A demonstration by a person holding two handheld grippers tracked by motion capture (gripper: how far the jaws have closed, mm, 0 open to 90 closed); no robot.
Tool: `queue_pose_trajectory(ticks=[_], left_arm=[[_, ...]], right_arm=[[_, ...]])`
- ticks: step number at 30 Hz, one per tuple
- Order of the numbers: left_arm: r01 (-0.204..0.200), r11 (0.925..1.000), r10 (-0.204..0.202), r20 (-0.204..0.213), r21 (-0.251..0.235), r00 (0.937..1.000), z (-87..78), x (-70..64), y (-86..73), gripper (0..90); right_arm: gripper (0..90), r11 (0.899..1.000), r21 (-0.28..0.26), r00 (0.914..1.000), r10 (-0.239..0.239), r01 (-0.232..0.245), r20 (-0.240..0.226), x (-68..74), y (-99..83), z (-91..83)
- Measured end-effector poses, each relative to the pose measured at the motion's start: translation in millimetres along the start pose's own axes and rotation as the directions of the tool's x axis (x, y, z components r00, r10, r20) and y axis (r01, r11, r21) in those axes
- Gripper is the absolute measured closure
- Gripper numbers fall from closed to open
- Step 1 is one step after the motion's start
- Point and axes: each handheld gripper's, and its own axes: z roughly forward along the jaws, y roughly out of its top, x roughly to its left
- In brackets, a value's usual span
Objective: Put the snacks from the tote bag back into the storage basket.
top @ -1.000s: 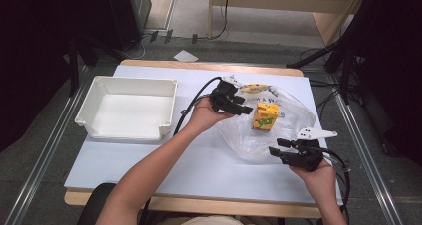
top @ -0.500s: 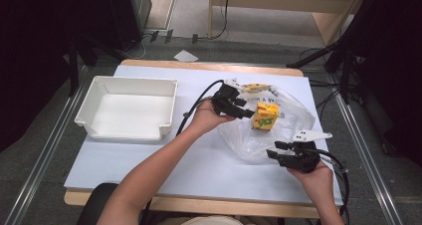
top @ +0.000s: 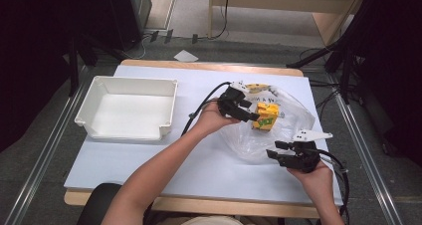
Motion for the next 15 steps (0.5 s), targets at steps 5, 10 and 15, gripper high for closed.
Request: queue_pose_trajectory(ticks=[5, 10, 15], left_arm=[[-0.012, 0.9999, 0.012, 0.008, 0.006, 0.9999, 8.8, -2.0, 2.5, 35.4], [-0.021, 0.9998, 0.021, 0.018, -0.001, 0.9996, 17.7, -1.0, 4.2, 35.4], [-0.027, 0.9996, 0.027, 0.037, 0.003, 0.9990, 29.8, 1.8, 5.4, 36.0]], right_arm=[[49.2, 1.000, -0.002, 1.0000, 0.004, -0.004, -0.003, -1.0, -0.5, 0.0], [49.2, 1.000, 0.001, 0.9999, 0.014, -0.014, -0.002, -2.6, -1.8, 0.9], [49.2, 1.000, -0.005, 0.9998, 0.018, -0.018, 0.002, -3.8, -2.2, 1.7]])
